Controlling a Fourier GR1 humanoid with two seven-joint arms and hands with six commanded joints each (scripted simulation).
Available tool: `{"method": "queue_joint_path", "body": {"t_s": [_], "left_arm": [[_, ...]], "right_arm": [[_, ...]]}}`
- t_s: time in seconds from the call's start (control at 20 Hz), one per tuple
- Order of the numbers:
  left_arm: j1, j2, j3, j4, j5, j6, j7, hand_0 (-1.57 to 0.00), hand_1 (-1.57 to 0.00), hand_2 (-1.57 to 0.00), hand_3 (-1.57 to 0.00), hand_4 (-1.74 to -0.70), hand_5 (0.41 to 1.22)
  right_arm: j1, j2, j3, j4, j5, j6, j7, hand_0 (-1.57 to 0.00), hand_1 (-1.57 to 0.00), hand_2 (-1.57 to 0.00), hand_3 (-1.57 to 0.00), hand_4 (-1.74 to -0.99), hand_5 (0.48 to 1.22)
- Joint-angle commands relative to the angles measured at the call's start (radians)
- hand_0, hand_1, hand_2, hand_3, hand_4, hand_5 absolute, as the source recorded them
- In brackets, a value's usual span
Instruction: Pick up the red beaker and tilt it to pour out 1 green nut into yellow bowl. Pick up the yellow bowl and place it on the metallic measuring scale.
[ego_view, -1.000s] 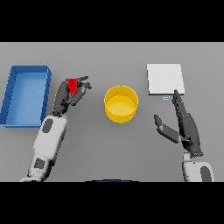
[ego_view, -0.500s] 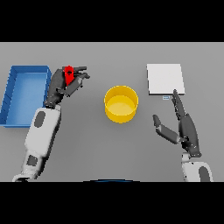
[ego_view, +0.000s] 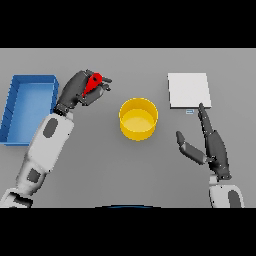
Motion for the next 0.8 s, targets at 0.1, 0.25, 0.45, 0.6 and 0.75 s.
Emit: {"method": "queue_joint_path", "body": {"t_s": [0.1, 0.25, 0.45, 0.6, 0.75], "left_arm": [[-0.061, 0.040, -0.092, 0.015, -0.096, -0.032, 0.064, -1.57, -1.57, -1.57, -1.57, -1.74, 1.129], [-0.122, 0.077, -0.183, 0.018, -0.178, -0.082, 0.102, -1.57, -1.57, -1.57, -1.57, -1.74, 1.147], [-0.208, 0.098, -0.333, 0.042, -0.329, -0.133, 0.161, -1.57, -1.57, -1.57, -1.57, -1.74, 1.191], [-0.261, 0.109, -0.426, 0.088, -0.411, -0.197, 0.182, -1.57, -1.57, -1.57, -1.49, -1.70, 1.205], [-0.342, 0.126, -0.504, 0.119, -0.492, -0.276, 0.143, -1.57, -1.57, -1.57, -1.36, -1.71, 1.213]], "right_arm": [[-0.006, 0.003, 0.010, -0.017, 0.008, 0.000, 0.023, 0.00, 0.00, 0.00, 0.00, -1.178, 0.663], [-0.002, 0.008, 0.011, -0.016, 0.000, 0.008, 0.026, 0.00, 0.00, 0.00, 0.00, -1.182, 0.668], [0.001, 0.017, 0.015, -0.016, -0.005, 0.010, 0.032, 0.00, 0.00, 0.00, 0.00, -1.182, 0.674], [0.014, 0.017, 0.010, -0.036, -0.020, 0.013, 0.039, 0.00, 0.00, 0.00, 0.00, -1.190, 0.675], [0.012, 0.024, -0.003, -0.020, -0.045, 0.017, 0.043, 0.00, 0.00, 0.00, 0.00, -1.196, 0.666]]}}
